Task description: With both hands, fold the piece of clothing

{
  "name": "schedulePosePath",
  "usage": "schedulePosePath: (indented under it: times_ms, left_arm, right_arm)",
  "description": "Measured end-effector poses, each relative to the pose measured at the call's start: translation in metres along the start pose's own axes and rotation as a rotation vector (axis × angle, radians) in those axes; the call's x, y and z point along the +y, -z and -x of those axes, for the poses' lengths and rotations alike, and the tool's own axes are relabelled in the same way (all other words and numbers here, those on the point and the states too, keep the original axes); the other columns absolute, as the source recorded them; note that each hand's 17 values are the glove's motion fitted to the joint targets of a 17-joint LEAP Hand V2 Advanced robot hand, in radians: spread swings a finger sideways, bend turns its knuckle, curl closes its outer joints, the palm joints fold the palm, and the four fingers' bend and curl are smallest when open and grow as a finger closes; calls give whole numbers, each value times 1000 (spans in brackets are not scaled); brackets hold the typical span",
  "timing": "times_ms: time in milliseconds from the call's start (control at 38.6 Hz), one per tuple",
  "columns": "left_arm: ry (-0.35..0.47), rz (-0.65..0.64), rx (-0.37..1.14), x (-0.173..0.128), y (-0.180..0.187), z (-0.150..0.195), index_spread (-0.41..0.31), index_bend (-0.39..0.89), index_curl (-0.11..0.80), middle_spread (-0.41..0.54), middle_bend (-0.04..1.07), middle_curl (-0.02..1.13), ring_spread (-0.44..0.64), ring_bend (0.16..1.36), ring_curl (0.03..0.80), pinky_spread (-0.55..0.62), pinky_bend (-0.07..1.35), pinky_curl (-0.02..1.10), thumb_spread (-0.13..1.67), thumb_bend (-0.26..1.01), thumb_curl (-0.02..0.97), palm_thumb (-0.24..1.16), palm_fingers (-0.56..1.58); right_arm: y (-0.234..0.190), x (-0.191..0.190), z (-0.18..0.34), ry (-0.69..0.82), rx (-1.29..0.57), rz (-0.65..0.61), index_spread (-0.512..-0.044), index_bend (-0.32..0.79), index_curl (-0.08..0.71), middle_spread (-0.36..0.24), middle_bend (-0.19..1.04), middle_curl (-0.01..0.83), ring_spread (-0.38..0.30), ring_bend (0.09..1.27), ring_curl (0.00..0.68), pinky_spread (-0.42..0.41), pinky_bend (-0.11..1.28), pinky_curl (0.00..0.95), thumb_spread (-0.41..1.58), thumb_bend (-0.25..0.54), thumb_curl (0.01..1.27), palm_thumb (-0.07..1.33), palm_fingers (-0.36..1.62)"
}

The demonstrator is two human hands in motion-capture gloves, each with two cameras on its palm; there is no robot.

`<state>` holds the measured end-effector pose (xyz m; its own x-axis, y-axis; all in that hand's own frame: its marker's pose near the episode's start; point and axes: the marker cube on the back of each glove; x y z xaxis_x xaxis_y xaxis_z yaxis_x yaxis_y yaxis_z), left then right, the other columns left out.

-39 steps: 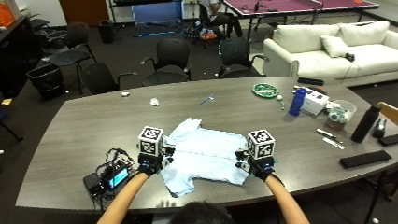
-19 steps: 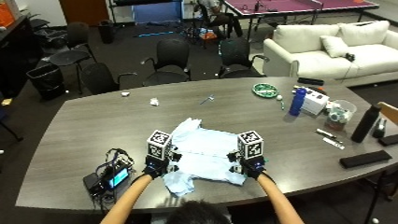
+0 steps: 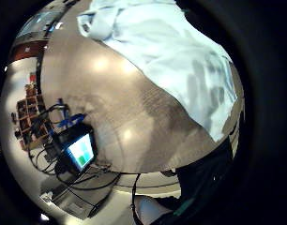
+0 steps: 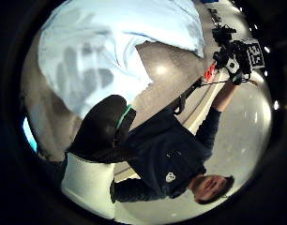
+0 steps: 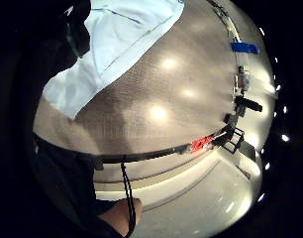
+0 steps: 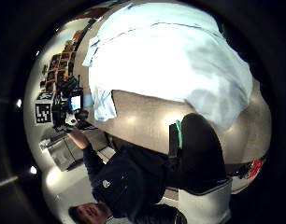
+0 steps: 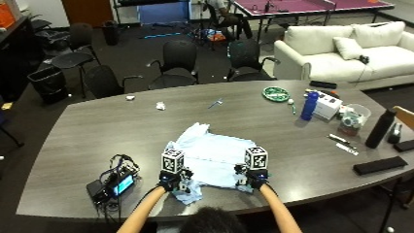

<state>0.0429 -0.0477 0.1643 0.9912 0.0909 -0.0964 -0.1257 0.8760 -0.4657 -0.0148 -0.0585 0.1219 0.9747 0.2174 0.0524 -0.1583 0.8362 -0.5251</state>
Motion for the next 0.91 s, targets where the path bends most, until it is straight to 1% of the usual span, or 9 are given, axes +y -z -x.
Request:
schedulePosePath:
  times_ms: [129,259,362,466,492,621,777,854,906]
  left_arm:
    - [18,-5,-53,-18,-14,1,-57,157,306,152,177,307,287,557,299,272,347,317,1039,-25,305,323,188]
    - [125,53,-37,-38,-21,7,-31,176,322,202,164,307,355,521,292,312,356,326,1006,-27,314,329,101]
    - [80,-54,-23,-54,-12,8,-40,212,344,162,218,318,339,499,272,295,308,307,1025,2,332,395,223]
    - [35,-226,-48,-63,3,4,-76,225,360,75,272,335,263,465,257,234,245,288,1052,-4,343,429,371]
    - [47,-263,-68,-65,6,5,-102,271,380,25,335,368,188,472,272,167,244,298,1076,19,350,471,565]
    - [63,-331,-128,-68,15,3,-171,272,396,-102,355,371,-49,468,272,-52,287,310,1131,82,384,619,974]
    - [48,-242,-96,-40,21,-1,-220,230,419,-190,392,436,-204,477,328,-178,275,357,1175,99,400,693,1117]
    - [57,-82,-51,-3,27,-9,-232,227,433,-213,400,457,-237,478,349,-204,245,367,1175,93,412,712,1131]
    - [26,-83,-48,15,36,-15,-236,222,441,-226,401,466,-251,474,357,-217,231,371,1175,91,419,727,1137]
  right_arm:
    - [-12,-22,4,90,45,-37,-192,115,320,-59,178,347,-103,448,375,25,392,345,1196,86,352,629,678]
    - [-22,-35,11,145,131,-29,-188,72,290,-66,159,344,-131,482,388,-61,513,370,1162,84,382,692,736]
    - [-15,-42,17,121,173,-105,-182,82,276,-76,179,357,-151,492,398,-117,559,387,1140,86,407,748,774]
    - [-9,-50,23,151,210,-213,-204,103,272,-108,186,368,-185,508,396,-184,578,379,1100,89,436,810,942]
    - [-9,-50,24,146,215,-216,-210,106,275,-116,186,372,-192,511,403,-218,606,390,1069,90,447,835,998]
    - [-14,-48,26,129,240,-143,-232,141,293,-154,227,405,-223,526,425,-283,580,389,880,70,504,921,1156]
    - [-8,-24,24,210,172,-122,-249,165,329,-190,278,443,-247,576,452,-330,549,386,721,37,558,974,1268]
    - [13,-15,9,170,244,-340,-254,167,340,-201,286,454,-251,584,457,-340,545,384,662,16,580,987,1270]
    - [25,-16,0,193,262,-460,-253,170,349,-206,286,460,-253,585,458,-345,545,383,630,6,594,999,1269]
